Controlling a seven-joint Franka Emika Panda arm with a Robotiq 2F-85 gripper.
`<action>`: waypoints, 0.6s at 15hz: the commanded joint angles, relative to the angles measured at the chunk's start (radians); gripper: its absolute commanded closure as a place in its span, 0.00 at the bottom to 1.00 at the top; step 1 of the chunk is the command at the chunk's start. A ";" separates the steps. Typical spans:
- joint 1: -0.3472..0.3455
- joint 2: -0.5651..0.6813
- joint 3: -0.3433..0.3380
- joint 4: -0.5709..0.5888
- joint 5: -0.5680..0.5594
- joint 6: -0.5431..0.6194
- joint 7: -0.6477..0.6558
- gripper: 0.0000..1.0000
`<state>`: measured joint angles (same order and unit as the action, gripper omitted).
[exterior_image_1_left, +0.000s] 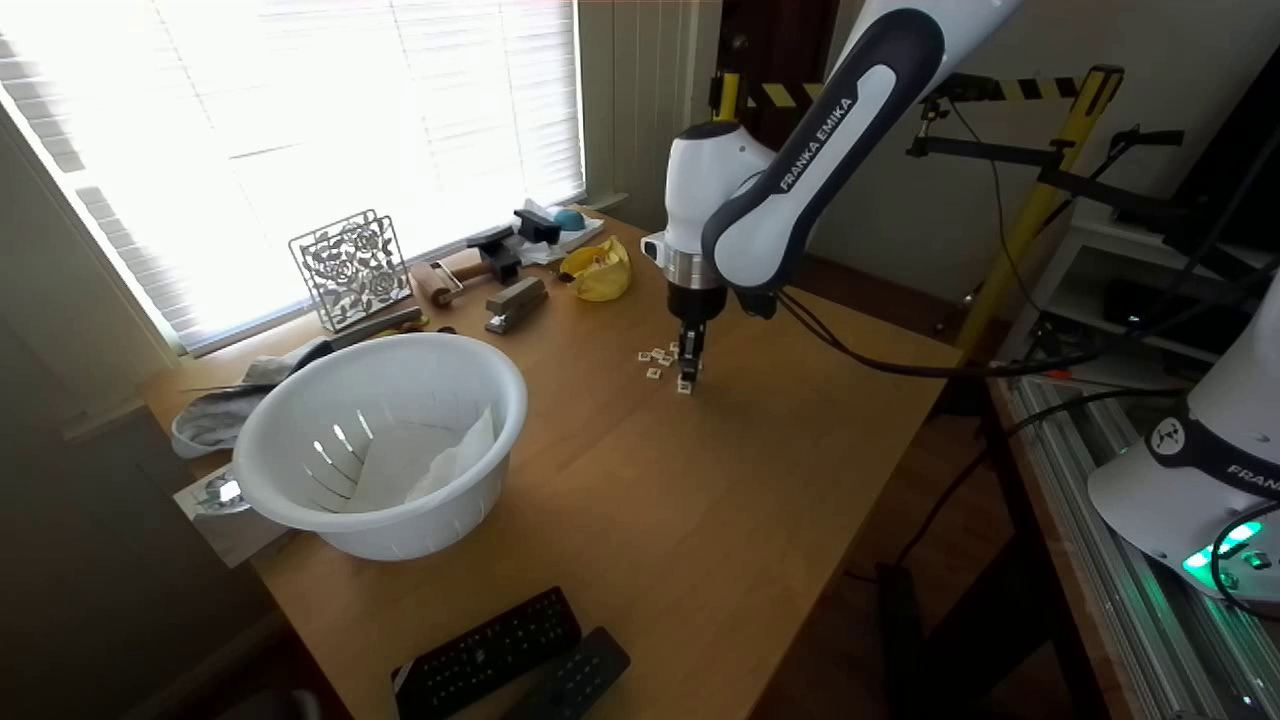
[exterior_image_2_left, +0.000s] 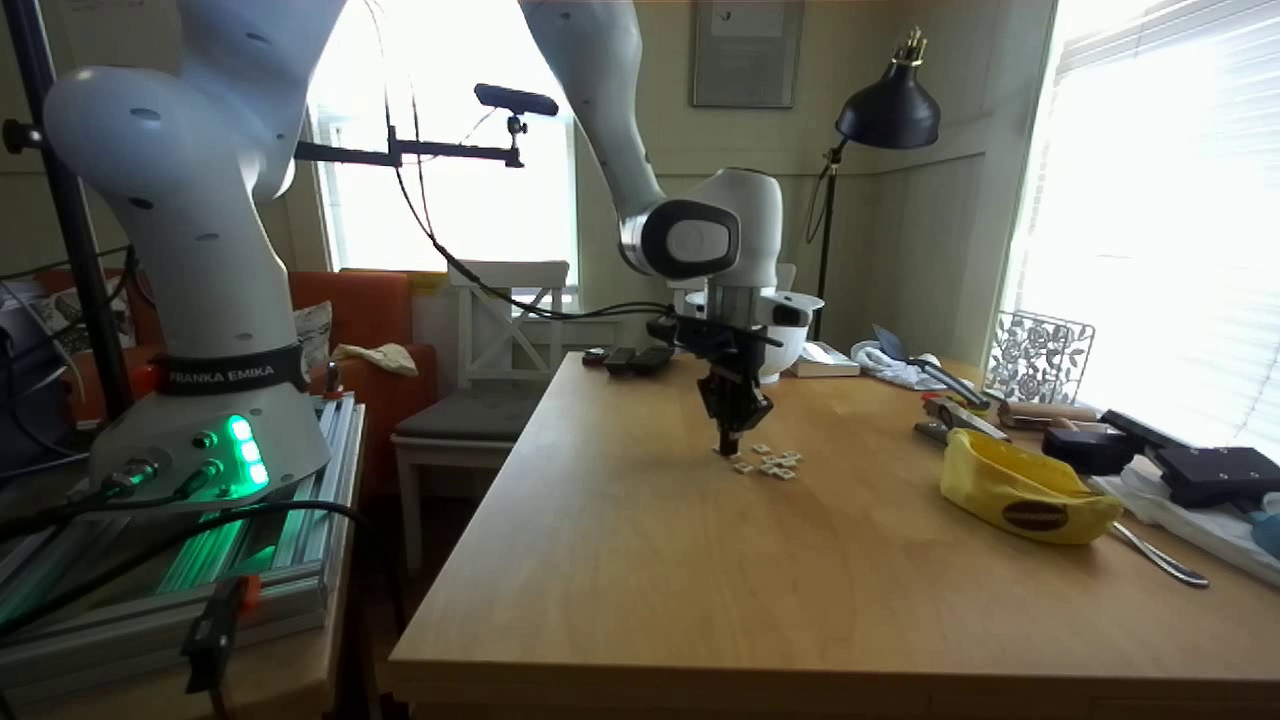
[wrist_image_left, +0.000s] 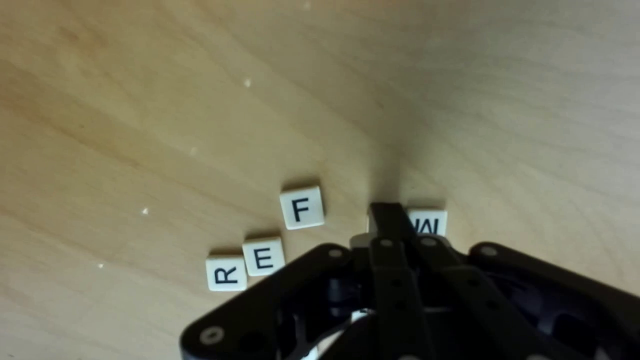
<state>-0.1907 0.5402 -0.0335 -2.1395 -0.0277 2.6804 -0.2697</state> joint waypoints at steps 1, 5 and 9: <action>0.015 0.026 -0.013 -0.033 -0.029 -0.007 0.009 1.00; 0.014 0.027 -0.012 -0.031 -0.024 -0.001 0.011 1.00; -0.003 0.013 0.003 -0.037 -0.002 0.009 0.001 1.00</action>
<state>-0.1871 0.5372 -0.0359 -2.1439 -0.0281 2.6804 -0.2696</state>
